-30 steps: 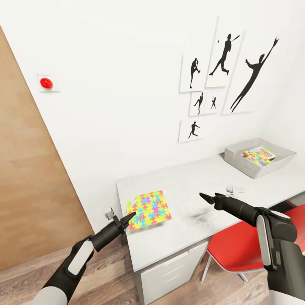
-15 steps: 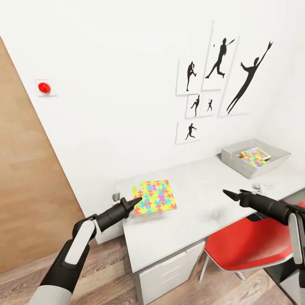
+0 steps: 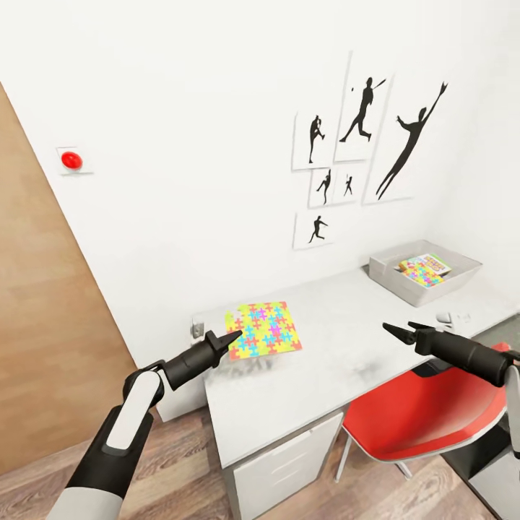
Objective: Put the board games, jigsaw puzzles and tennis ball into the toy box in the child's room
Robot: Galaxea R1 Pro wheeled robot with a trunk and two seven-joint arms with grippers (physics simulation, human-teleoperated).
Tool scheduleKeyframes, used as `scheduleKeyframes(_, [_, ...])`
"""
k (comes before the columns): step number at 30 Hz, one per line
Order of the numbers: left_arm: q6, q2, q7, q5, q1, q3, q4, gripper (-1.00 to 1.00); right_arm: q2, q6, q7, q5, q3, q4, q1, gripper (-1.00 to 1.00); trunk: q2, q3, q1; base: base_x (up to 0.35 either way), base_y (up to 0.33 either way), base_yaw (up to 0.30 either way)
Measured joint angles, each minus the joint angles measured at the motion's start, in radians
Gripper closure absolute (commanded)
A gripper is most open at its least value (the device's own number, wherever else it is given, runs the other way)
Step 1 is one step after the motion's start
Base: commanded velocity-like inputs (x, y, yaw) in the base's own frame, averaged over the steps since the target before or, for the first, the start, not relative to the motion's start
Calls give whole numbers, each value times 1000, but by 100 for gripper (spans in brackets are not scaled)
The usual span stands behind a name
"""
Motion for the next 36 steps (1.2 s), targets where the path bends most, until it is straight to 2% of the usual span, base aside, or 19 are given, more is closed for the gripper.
scheduleKeyframes(3, [-5,1,1,-7,12,1,1,100,0,1,1,1,-5,0,-2,-100,21,14,-12,0,0,-124])
scheduleKeyframes(13, [-8,3,2,1,33,8,2,100,2,0,0,1,-1,0,0,-100,91,61,-50,0,0,-128])
scheduleKeyframes(21, [-12,4,1,15,53,88,-3,100,-2,0,1,1,-1,0,-1,-100,147,98,-81,0,0,-129])
scheduleKeyframes(29, [-11,12,-2,17,71,108,-33,100,-5,-2,4,1,-6,0,1,-100,204,136,-111,0,0,-128])
scheduleKeyframes(31, [-11,13,-1,14,80,126,-38,100,-4,-3,4,0,-6,0,1,-100,218,145,-119,0,0,-124])
scheduleKeyframes(33, [-12,14,1,9,97,167,-38,100,1,-5,5,0,-7,0,1,-100,232,155,-127,0,0,-119])
scheduleKeyframes(36, [-11,15,1,13,102,177,-37,100,2,-6,5,-1,-7,0,1,-100,253,169,-138,0,0,-118])
